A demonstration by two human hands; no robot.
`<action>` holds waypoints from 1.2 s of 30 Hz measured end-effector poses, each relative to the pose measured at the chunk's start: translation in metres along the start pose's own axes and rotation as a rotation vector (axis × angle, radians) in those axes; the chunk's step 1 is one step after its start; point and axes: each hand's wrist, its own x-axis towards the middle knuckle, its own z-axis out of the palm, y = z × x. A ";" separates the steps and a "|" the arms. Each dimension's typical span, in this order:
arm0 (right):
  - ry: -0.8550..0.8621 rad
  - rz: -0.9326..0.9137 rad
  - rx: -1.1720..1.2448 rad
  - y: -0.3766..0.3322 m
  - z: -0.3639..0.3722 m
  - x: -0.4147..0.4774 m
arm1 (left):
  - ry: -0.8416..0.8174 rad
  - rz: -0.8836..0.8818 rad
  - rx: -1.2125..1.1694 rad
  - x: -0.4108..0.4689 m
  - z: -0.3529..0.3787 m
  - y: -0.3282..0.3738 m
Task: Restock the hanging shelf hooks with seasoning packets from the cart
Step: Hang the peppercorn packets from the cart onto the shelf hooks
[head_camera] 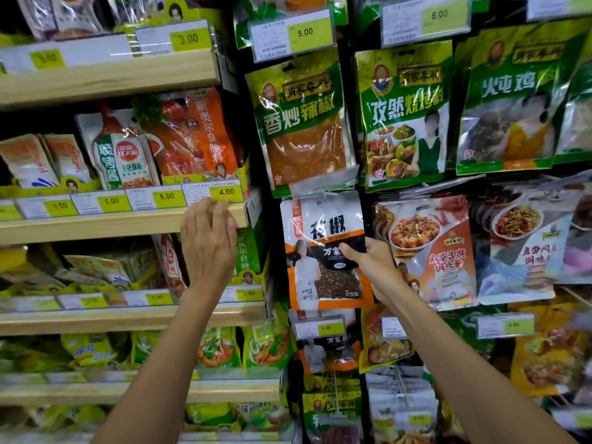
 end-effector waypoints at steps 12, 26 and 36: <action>0.199 0.027 -0.324 0.004 0.016 0.021 | -0.098 -0.031 -0.009 0.004 -0.014 0.008; 0.233 -0.100 -0.362 0.026 -0.163 -0.132 | -0.388 -0.188 -0.581 -0.086 -0.028 0.204; 0.669 0.293 -0.410 0.104 -0.455 -0.322 | -1.179 -0.680 -1.139 -0.240 -0.039 0.523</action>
